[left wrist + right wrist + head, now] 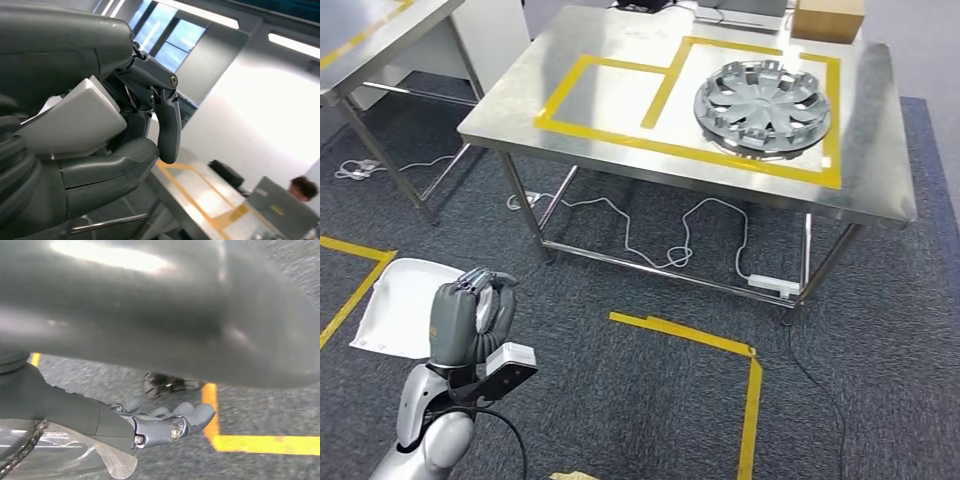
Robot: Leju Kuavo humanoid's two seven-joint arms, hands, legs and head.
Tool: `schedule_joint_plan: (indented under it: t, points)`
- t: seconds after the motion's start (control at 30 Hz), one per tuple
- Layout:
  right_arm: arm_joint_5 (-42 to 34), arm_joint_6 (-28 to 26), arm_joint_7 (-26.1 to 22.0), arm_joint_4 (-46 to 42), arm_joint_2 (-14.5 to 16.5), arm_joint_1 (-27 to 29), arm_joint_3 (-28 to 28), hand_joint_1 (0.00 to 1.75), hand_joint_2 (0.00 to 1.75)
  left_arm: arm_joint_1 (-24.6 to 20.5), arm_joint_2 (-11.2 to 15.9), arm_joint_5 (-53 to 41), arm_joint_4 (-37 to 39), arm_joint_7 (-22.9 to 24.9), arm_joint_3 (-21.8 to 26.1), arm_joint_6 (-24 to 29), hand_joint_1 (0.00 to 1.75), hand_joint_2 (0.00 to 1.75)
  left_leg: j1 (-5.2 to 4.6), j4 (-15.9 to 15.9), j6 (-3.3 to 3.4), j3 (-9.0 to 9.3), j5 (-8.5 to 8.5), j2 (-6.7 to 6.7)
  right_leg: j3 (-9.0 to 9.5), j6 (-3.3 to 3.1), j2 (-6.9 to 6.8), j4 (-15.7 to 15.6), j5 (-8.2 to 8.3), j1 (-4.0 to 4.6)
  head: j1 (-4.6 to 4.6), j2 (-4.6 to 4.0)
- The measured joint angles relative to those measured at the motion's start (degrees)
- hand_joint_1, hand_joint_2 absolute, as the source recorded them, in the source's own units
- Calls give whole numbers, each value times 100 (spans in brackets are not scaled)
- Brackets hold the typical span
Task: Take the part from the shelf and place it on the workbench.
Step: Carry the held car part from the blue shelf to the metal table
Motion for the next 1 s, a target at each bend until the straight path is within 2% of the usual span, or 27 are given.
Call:
schedule_joint_plan:
  t: [0.03,0.07,0.1,0.17,0.2,0.23,0.27,0.3,0.33,0.4,0.43,0.47,0.5,0.53,0.57,0.6,0.63,0.67,0.7,0.73,0.77,0.8,0.83,0.9,0.93,0.97,1.0]
  points:
    - [-8,10,-28,1,1,-9,-15,0,0,-36,-5,34,-6,-35,-3,11,175,175,7,0,-28,16,-18,33,-6,-34,72,5,10,-11,-8,0]
    - [-17,16,-59,1,1,-8,-27,0,0,-69,-10,48,-16,-60,-7,27,175,175,27,38,-56,21,-68,-40,-5,-62,144,-1,18,-18,-13,0]
    - [-28,19,-83,1,1,-9,-38,0,0,-94,-15,51,-33,-74,-11,51,175,175,50,155,-82,-12,-167,-185,1,-94,211,-8,27,-27,-21,0]
    - [-49,19,-99,1,2,-23,-57,0,0,-113,-17,50,-67,-89,-16,89,175,175,80,757,-111,-263,-512,-546,5,-143,356,-13,39,-35,-42,0]
    - [-60,21,-102,1,2,-32,-65,0,0,-112,-16,50,-76,-91,-17,104,175,175,80,1165,-113,-454,-687,-634,6,-159,441,-12,41,-31,-49,0]
    - [-73,30,-105,1,3,-36,-74,0,0,-113,-14,49,-79,-92,-18,111,175,175,78,1504,-110,-625,-788,-671,8,-167,534,-11,43,-27,-52,0]
    - [-92,44,-118,1,3,-36,-85,0,0,-120,-11,49,-79,-92,-18,116,175,175,76,1674,-102,-726,-777,-686,13,-170,628,-9,44,-22,-55,0]
    - [-117,60,-134,1,4,-34,-99,0,0,-136,-11,49,-79,-93,-18,123,175,175,75,1609,-86,-727,-641,-701,22,-170,720,-7,44,-20,-55,0]
    - [-141,75,-152,1,7,-33,-116,0,0,-158,-11,46,-79,-95,-18,132,175,175,74,1343,-63,-638,-416,-739,34,-169,812,-5,44,-19,-56,0]
    - [-169,92,-174,2,25,-42,-143,0,0,-208,-11,31,-79,-105,-18,156,175,175,92,599,-7,-377,23,-1031,32,-155,978,8,44,-20,-52,0]
    - [-173,97,-175,2,36,-51,-151,0,0,-228,-11,21,-79,-110,-19,170,175,175,101,319,9,-280,120,-1177,3,-133,1055,19,52,-27,-54,0]
    - [-175,99,-175,3,48,-56,-157,0,0,-242,-12,14,-79,-115,-20,182,175,175,106,165,18,-236,144,-1284,-38,-102,1127,24,65,-40,-54,0]
    - [-177,99,-175,4,58,-56,-164,0,0,-253,-17,9,-79,-116,-22,189,175,175,103,119,20,-225,124,-1290,-78,-62,1201,23,84,-52,-58,0]
    - [-178,99,-175,5,66,-43,-171,0,0,-269,-23,7,-79,-119,-23,193,175,175,101,85,25,-212,115,-1224,-117,-21,1272,9,104,-69,-61,0]
    - [-178,98,-175,6,73,-28,-178,0,0,-288,-31,3,-80,-121,-23,195,175,175,106,64,44,-204,129,-1147,-146,13,1252,16,101,-72,-61,0]
    - [-177,97,-175,7,77,-20,-182,0,0,-307,-41,0,-81,-125,-22,197,175,175,113,39,68,-189,142,-1064,-201,44,1123,92,50,-61,-47,0]
    - [-177,95,-175,7,78,-24,-185,0,0,-319,-50,-4,-81,-130,-21,199,175,175,119,14,95,-177,151,-974,-309,71,931,287,-64,-46,-34,0]
    - [-176,93,-175,7,78,-35,-186,0,0,-324,-57,-5,-81,-132,-21,200,175,175,114,3,116,-170,152,-876,-467,92,702,607,-235,-37,-24,0]
    - [-175,92,-175,7,78,-48,-187,0,0,-320,-62,-5,-81,-134,-21,201,175,175,104,4,131,-170,147,-781,-661,114,540,997,-421,-32,-13,0]
    - [-175,92,-175,7,78,-54,-188,0,0,-316,-63,-5,-81,-134,-21,201,175,175,98,5,139,-171,141,-684,-838,133,467,1361,-565,-37,-15,0]
    - [-175,92,-175,7,78,-53,-189,0,0,-314,-65,-5,-81,-134,-22,200,175,175,95,6,142,-169,136,-590,-939,148,435,1578,-619,-42,-15,0]
    - [-175,92,-175,7,78,-48,-189,0,0,-314,-68,-5,-81,-134,-24,200,175,175,95,7,139,-165,130,-505,-924,156,413,1576,-563,-46,-14,0]
    - [-175,91,-175,7,78,-43,-190,0,0,-315,-70,-5,-81,-134,-24,200,175,175,95,8,132,-156,122,-427,-791,157,378,1352,-416,-49,-13,0]
    - [-175,91,-175,7,78,-49,-192,0,0,-319,-75,-5,-81,-133,-24,201,175,175,77,16,91,-128,91,-289,-316,131,138,541,-89,-26,-9,0]
    - [-175,91,-176,7,78,-57,-192,0,0,-323,-76,-5,-81,-134,-24,200,175,175,58,22,64,-115,75,-233,-131,95,33,225,2,-10,-15,0]
    - [-175,91,-176,7,78,-63,-193,0,0,-327,-76,-5,-81,-134,-25,200,175,175,38,27,37,-101,62,-178,-23,58,-42,41,34,8,-22,0]
    - [-175,91,-177,7,78,-64,-193,0,0,-330,-76,-5,-81,-134,-26,200,175,175,20,29,15,-90,55,-129,1,21,-43,-5,22,25,-32,0]
